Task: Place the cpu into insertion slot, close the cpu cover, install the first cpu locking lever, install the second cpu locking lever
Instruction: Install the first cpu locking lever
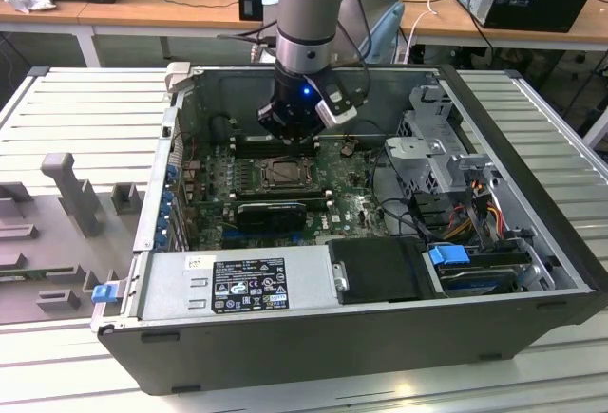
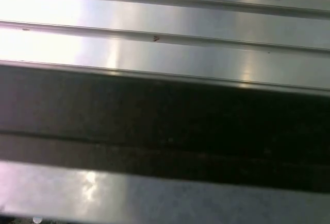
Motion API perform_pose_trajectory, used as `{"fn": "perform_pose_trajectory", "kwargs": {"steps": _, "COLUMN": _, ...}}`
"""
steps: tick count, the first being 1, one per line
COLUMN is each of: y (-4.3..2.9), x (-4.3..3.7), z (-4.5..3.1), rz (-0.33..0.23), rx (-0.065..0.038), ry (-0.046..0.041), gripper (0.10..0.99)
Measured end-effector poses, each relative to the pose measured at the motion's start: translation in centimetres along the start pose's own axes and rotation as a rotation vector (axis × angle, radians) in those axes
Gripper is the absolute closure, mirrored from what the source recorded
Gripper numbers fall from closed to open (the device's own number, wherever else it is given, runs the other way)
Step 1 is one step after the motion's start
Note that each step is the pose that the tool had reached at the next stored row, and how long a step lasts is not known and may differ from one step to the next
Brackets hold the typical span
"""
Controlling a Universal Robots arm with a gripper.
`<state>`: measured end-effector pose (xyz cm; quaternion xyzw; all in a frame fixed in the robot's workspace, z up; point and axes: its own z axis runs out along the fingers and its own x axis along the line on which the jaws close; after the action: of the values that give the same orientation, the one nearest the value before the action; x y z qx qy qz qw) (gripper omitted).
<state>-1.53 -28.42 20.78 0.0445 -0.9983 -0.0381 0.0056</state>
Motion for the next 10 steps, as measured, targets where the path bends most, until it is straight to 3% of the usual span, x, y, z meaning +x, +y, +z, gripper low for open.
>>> {"fn": "perform_pose_trajectory", "kwargs": {"steps": 10, "y": -0.05, "x": -0.08, "z": 0.43, "rz": 0.000, "rx": 0.019, "ry": 0.0017, "gripper": 0.980}}
